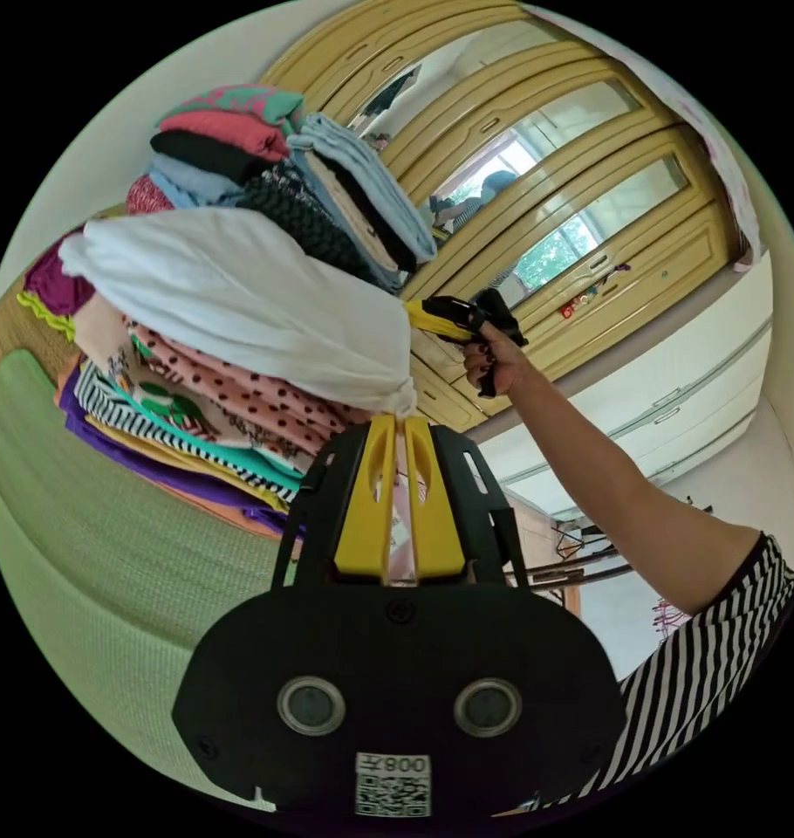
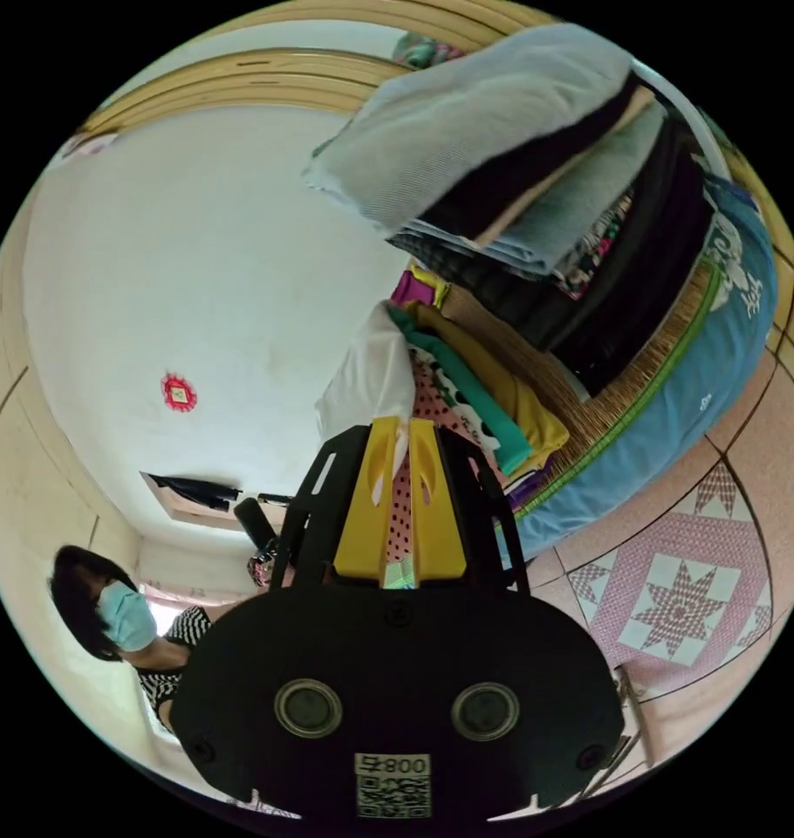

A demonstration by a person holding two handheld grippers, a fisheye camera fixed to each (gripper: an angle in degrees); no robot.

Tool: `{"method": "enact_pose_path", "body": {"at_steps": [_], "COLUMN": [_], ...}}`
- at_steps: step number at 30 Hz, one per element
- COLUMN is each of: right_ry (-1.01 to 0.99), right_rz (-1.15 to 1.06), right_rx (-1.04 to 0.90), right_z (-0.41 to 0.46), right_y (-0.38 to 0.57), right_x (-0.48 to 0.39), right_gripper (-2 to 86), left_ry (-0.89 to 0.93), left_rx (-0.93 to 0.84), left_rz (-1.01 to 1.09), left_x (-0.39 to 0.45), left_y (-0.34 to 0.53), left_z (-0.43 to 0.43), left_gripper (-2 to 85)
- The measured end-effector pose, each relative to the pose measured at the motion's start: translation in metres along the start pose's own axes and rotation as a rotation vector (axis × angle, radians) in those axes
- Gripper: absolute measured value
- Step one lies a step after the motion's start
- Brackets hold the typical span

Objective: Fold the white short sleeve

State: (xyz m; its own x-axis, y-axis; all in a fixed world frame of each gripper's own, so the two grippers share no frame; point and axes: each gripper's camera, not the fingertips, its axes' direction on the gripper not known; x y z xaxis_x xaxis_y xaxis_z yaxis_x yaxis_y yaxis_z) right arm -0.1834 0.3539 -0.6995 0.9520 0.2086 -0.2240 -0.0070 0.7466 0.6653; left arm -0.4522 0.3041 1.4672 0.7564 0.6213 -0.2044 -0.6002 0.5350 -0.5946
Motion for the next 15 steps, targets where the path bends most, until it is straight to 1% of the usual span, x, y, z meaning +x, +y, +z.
{"method": "enact_pose_path", "body": {"at_steps": [2, 5, 7, 10, 11, 15], "right_ry": [-0.006, -0.011, -0.030, -0.060, -0.053, -0.052], "right_rz": [0.026, 0.074, 0.096, 0.116, 0.113, 0.038], "right_rx": [0.002, 0.010, 0.032, 0.102, 0.138, 0.173], "right_z": [-0.006, -0.017, -0.025, -0.043, -0.051, -0.070], "right_y": [-0.001, -0.003, -0.003, 0.002, 0.005, 0.018], "right_x": [0.009, 0.021, 0.027, 0.033, 0.032, 0.018], "right_gripper": [2.0, 1.9, 1.7, 0.8, 0.6, 0.6], "left_ry": [0.008, -0.035, -0.054, -0.034, -0.031, 0.021], "left_rx": [-0.009, -0.047, -0.078, -0.105, -0.110, -0.098], "left_rz": [-0.016, 0.000, 0.010, 0.017, 0.015, 0.012], "left_x": [-0.015, -0.032, -0.046, -0.064, -0.068, -0.089], "left_y": [0.004, 0.010, 0.016, 0.024, 0.026, 0.041], "left_z": [0.019, 0.050, 0.071, 0.092, 0.096, 0.108], "left_gripper": [1.8, 2.0, 2.0, 2.0, 2.0, 1.7]}}
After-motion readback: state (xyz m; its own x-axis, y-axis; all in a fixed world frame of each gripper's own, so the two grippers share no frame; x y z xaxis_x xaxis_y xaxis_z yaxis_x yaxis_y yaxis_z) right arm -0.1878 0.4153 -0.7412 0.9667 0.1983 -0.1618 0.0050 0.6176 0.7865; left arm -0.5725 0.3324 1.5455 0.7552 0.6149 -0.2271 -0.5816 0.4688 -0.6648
